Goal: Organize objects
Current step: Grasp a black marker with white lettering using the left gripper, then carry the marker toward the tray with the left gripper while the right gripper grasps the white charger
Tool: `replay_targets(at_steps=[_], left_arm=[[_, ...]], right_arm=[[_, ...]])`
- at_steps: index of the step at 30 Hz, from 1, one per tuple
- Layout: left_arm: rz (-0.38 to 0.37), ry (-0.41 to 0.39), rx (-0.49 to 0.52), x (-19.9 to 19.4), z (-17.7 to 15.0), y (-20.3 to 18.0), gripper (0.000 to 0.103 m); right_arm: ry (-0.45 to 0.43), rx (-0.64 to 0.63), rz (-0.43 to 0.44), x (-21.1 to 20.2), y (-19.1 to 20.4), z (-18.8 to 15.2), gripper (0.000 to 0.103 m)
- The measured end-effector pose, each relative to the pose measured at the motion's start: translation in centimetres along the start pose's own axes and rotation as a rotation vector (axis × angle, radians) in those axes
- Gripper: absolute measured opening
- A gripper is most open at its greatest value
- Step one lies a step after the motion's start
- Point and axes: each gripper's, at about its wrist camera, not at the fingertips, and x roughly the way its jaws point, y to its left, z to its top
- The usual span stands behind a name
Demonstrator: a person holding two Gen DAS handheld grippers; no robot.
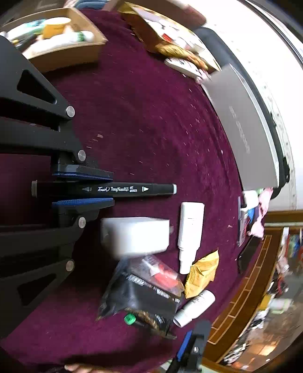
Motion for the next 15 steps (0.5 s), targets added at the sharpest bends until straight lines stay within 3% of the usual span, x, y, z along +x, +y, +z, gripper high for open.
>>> replay_targets(at_steps=[9, 12, 15], left_arm=[[-0.024, -0.001, -0.216, -4.4, -6.1, 1.6, 0.011], [-0.046, 0.032, -0.28, -3.6, -7.4, 1.6, 0.011], [-0.032, 0.027, -0.258, -3.2, -6.7, 0.6, 0.013]], right_arm=[[-0.004, -0.11, 0.04, -0.1, 2.6, -0.9, 0.085], [0.035, -0.082, 0.12, -0.2, 3.6, -1.0, 0.085], [0.095, -0.076, 0.209, -0.5, 5.6, -0.7, 0.085]])
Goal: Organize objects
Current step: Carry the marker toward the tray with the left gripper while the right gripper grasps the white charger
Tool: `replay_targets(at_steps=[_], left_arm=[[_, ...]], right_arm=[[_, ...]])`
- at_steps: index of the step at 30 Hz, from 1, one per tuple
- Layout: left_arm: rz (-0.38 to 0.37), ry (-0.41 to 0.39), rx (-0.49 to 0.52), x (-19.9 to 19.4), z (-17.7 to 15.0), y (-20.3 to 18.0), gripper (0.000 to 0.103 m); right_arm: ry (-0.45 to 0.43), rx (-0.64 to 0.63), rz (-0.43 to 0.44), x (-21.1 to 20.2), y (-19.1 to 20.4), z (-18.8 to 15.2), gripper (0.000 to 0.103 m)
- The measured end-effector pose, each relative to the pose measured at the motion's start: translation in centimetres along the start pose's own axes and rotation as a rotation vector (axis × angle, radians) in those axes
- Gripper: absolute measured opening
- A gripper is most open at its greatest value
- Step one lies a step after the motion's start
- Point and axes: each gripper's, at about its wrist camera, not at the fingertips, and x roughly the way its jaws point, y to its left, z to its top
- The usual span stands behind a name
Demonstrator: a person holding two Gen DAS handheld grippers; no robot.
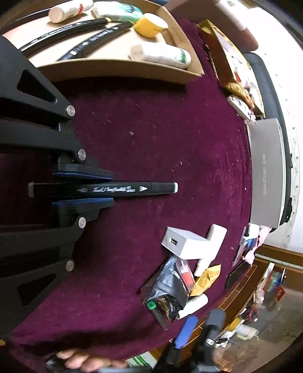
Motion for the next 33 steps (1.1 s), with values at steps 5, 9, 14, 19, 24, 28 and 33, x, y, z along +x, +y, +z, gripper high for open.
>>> replay_targets(at_steps=[5, 9, 14, 19, 24, 28, 33], left_arm=[[0.038, -0.017, -0.01, 1.1, 0.9, -1.0, 0.022], [-0.042, -0.031, -0.067, -0.3, -0.1, 0.5, 0.011], [-0.093, -0.109, -0.122, -3.8, -1.5, 3.0, 0.011], [-0.141, -0.167, -0.177, -6.8, -2.9, 5.4, 0.011], [-0.137, -0.215, -0.211, -9.0, -4.4, 7.4, 0.012], [-0.122, -0.218, -0.233, -9.7, -5.7, 8.9, 0.012], [-0.115, -0.224, -0.268, -10.2, -7.1, 10.7, 0.012]], right_arm=[[0.139, -0.026, 0.036, 2.8, 4.0, 1.4, 0.085], [0.269, -0.008, -0.023, 6.4, 4.5, 1.3, 0.084], [0.311, 0.004, -0.08, 8.2, 4.3, 1.0, 0.083], [0.309, -0.063, -0.164, 8.9, 6.0, 1.0, 0.073], [0.334, -0.109, -0.215, 10.2, 7.6, 1.1, 0.068], [0.332, -0.185, -0.313, 11.2, 8.9, 0.6, 0.052], [0.354, -0.212, -0.339, 11.4, 9.7, 0.2, 0.05]])
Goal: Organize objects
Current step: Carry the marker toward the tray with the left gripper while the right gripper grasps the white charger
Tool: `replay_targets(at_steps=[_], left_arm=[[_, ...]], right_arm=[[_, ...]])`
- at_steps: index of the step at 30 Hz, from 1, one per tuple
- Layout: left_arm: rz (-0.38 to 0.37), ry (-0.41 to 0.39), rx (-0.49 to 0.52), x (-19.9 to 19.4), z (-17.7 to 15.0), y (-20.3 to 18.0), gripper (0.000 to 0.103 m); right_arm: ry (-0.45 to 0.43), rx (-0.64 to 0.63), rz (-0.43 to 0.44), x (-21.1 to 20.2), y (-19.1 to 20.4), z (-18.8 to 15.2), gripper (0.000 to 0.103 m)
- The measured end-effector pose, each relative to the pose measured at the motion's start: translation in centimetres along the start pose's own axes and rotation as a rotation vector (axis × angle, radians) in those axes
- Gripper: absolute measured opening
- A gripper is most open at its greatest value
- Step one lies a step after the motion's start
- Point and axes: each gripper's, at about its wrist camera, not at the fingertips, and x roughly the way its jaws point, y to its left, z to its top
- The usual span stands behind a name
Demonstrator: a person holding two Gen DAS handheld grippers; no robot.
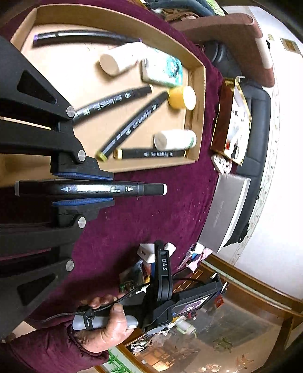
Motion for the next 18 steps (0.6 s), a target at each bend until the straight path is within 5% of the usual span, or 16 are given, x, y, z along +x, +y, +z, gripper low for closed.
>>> replay_targets(at_steps=[4, 12, 18], left_arm=[[0.009, -0.021, -0.025, -1.2, -0.7, 1.3, 0.012], [0.002, -0.044, -0.056, -2.6, -1.5, 2.6, 0.012], [-0.018, -0.067, -0.062, -3.4, -1.6, 3.0, 0.012]], right_arm=[[0.054, 0.01, 0.076, 0.3, 0.3, -0.5, 0.04], [0.05, 0.123, 0.1, 1.4, -0.2, 0.5, 0.041], [0.093, 0.267, 0.139, 2.2, -0.7, 1.6, 0.063]])
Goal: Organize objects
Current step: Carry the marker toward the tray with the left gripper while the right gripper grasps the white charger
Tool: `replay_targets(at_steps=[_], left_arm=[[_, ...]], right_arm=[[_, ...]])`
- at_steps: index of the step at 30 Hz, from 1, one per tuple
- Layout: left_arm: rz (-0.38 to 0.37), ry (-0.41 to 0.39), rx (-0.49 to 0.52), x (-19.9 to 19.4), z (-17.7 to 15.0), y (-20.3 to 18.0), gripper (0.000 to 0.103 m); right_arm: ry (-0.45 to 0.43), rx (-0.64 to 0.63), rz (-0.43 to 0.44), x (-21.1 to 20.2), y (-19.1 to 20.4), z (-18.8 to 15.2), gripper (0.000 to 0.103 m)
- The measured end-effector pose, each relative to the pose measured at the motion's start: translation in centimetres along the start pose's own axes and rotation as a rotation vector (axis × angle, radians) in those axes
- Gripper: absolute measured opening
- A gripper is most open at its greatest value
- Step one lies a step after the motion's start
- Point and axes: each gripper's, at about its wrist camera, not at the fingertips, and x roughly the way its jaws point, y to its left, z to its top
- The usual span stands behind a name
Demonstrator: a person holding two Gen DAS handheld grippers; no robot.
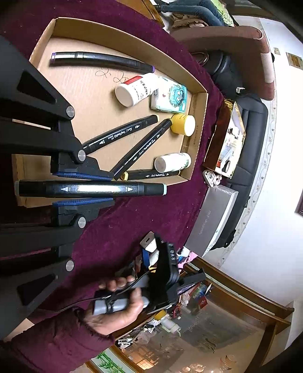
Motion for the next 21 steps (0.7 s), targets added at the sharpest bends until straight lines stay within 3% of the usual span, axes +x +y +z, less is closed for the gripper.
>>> replay_targets(at_steps=[2, 6, 7, 8, 11, 17, 21], left_arm=[[0.007, -0.002, 0.0, 0.0, -0.1, 0.3, 0.012], [0.03, -0.002, -0.015, -0.3, -0.2, 1.7, 0.012], [0.036, -0.001, -0.022, -0.4, -0.2, 2.2, 0.012], [0.044, -0.001, -0.031, -0.5, -0.3, 2.7, 0.012], [0.065, -0.004, -0.051, -1.1, -0.3, 4.2, 0.012], [0.124, -0.006, -0.08, -2.1, -0.2, 6.5, 0.012], [0.156, 0.016, -0.098, -1.8, 0.1, 7.5, 0.012]], right_arm=[[-0.01, 0.042, 0.017, 0.2, 0.1, 0.3, 0.068], [-0.031, 0.056, -0.056, 1.0, 0.6, 0.4, 0.07], [-0.033, 0.049, -0.082, 1.2, 0.8, 0.4, 0.067], [-0.046, 0.023, -0.119, 1.2, 1.2, 0.3, 0.053], [-0.058, -0.051, -0.168, 1.3, 1.7, -0.1, 0.044], [-0.058, -0.073, -0.04, -0.8, 1.0, -1.7, 0.043], [-0.06, -0.13, 0.068, -2.7, 2.8, -3.6, 0.043]])
